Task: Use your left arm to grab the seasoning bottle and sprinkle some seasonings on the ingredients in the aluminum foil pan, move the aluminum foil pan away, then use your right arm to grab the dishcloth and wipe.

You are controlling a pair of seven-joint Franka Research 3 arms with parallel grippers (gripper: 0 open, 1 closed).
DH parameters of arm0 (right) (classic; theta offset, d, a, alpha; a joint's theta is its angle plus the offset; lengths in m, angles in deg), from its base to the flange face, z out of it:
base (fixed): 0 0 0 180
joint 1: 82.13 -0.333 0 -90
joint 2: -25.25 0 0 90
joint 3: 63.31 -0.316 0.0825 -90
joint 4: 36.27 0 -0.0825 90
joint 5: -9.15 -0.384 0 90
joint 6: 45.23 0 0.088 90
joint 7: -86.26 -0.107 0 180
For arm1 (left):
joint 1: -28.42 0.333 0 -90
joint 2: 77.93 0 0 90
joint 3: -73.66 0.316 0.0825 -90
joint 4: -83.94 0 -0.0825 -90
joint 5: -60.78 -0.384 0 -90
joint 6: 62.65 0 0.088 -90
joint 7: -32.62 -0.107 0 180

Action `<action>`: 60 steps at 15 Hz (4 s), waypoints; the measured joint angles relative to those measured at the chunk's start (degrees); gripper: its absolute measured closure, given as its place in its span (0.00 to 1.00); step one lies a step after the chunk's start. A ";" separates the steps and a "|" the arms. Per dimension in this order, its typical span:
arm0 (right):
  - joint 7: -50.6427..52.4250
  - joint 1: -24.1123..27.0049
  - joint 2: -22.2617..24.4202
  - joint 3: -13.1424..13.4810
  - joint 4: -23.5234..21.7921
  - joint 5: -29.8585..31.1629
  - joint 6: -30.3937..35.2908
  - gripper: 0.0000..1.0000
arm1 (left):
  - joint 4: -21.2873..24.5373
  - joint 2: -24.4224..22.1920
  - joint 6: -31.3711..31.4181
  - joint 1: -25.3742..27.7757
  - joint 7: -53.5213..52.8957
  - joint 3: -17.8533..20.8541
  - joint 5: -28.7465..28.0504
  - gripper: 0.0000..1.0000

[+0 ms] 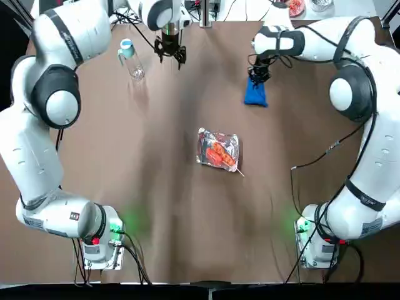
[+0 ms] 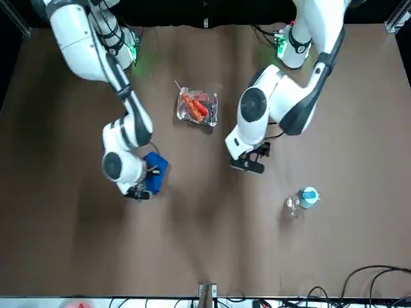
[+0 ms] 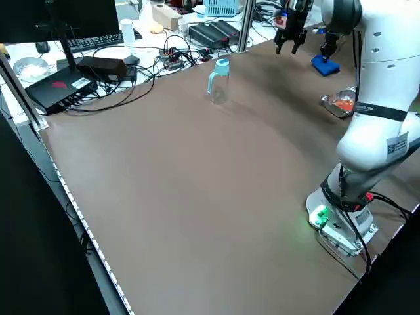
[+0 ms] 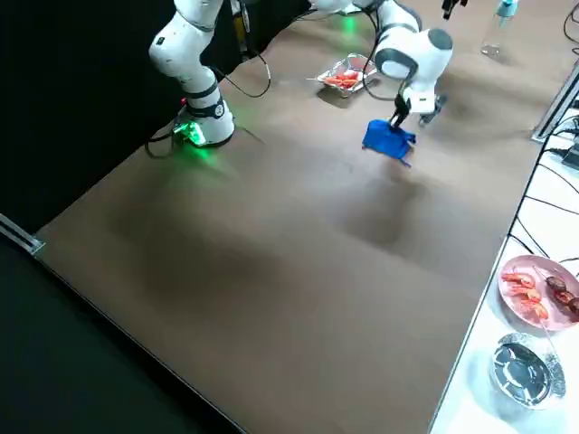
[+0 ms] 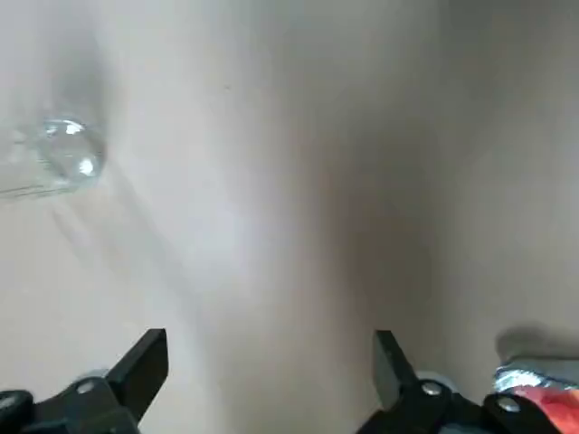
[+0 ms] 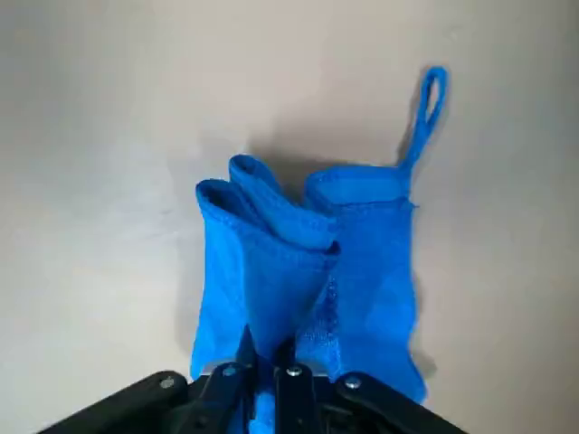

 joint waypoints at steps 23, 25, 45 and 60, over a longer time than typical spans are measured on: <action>-22.29 -20.03 -10.99 0.81 9.22 -2.97 -16.55 0.90 | -4.22 -22.36 -12.64 1.67 -18.14 20.86 11.21 0.00; -22.25 -18.29 -10.99 1.46 9.31 -2.97 -16.38 0.90 | -3.90 -24.60 -16.05 2.21 -20.15 21.60 13.15 0.00; -30.54 -18.53 -12.56 1.03 10.17 -1.56 -22.09 0.90 | 3.39 -26.76 -13.75 7.22 -19.07 21.51 18.23 0.00; -7.68 -4.53 -10.13 2.09 11.09 -1.15 3.59 0.90 | 6.06 -27.47 -11.12 7.27 -19.53 21.44 18.23 0.00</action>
